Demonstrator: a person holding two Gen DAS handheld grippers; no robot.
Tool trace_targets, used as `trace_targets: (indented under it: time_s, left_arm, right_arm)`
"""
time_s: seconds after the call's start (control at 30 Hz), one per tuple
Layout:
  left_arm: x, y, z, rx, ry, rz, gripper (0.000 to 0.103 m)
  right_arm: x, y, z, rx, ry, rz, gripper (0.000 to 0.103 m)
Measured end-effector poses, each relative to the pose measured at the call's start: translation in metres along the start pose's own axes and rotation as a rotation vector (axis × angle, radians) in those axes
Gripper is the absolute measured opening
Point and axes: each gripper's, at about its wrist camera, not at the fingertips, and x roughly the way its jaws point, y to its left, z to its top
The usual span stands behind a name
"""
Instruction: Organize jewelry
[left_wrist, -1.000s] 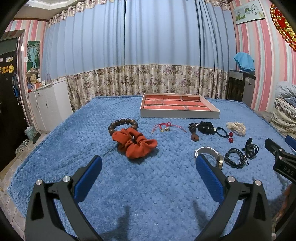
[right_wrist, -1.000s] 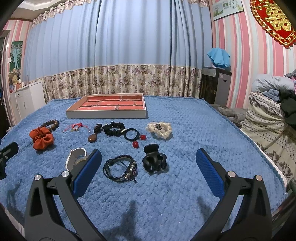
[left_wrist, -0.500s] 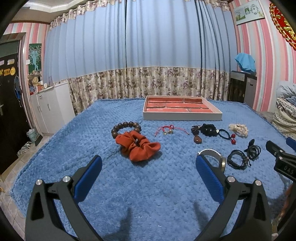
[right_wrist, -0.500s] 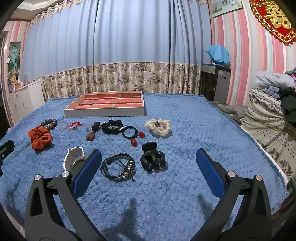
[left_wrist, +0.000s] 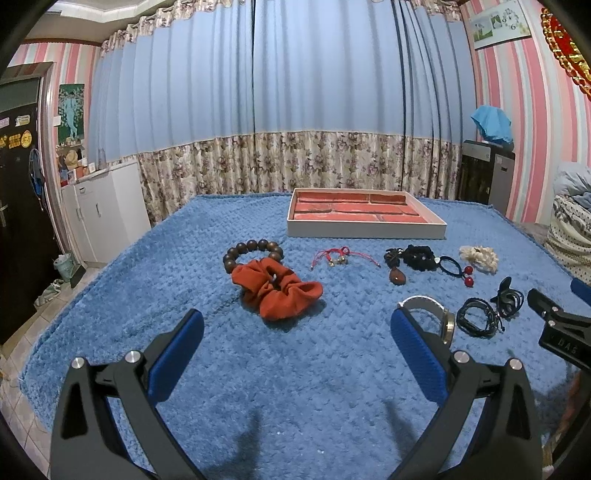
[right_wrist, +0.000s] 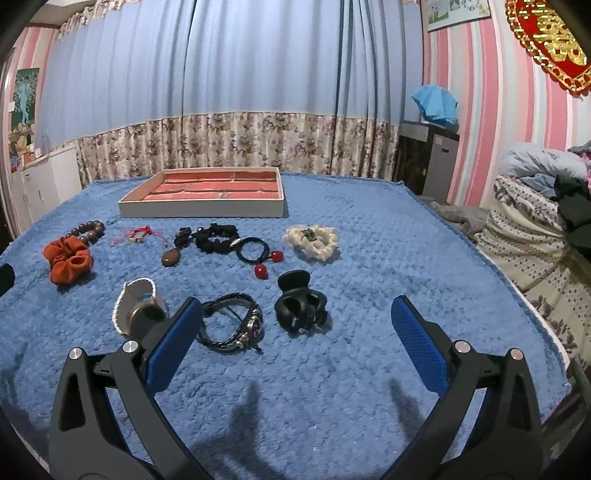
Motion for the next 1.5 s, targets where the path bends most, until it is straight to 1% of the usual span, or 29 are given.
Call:
trace_targets:
  time_s: [0.13,0.23,0.37,0.63,0.9,1.03,1.23,1.4,1.43,1.5]
  left_arm:
    - [0.003,-0.001,-0.001,-0.004,0.022,-0.017,0.099]
    - [0.003,-0.003,-0.002,0.005,0.019,-0.016,0.099]
    - [0.006,-0.005,-0.002,0.016,0.026,-0.022,0.099]
    - [0.009,-0.005,-0.003,0.015,0.018,-0.022,0.099]
    - [0.013,-0.007,-0.004,0.023,0.032,-0.011,0.099]
    - [0.017,-0.009,-0.007,0.044,0.044,-0.014,0.099]
    - [0.022,-0.012,-0.01,0.064,0.037,-0.005,0.099]
    - [0.029,-0.012,-0.009,0.062,0.044,-0.013,0.099]
    - [0.03,-0.012,-0.009,0.062,0.046,-0.013,0.099]
    - [0.033,-0.011,-0.008,0.066,0.066,-0.021,0.099]
  right_arm:
    - [-0.003,0.002,0.002,-0.032,-0.019,-0.01,0.099]
    - [-0.002,0.002,0.003,-0.033,-0.022,0.01,0.099]
    - [0.002,0.004,0.003,-0.037,-0.007,0.034,0.099]
    - [0.008,0.008,0.0,-0.06,0.008,0.029,0.099]
    - [0.01,0.008,-0.001,-0.054,0.021,0.043,0.099]
    - [0.01,0.007,-0.002,-0.043,0.033,0.076,0.099]
    - [0.01,0.015,-0.003,-0.068,0.029,0.09,0.099]
    - [0.016,0.022,-0.003,-0.077,0.051,0.101,0.098]
    - [0.017,0.023,-0.004,-0.082,0.057,0.102,0.097]
    - [0.022,0.026,-0.004,-0.09,0.076,0.105,0.088]
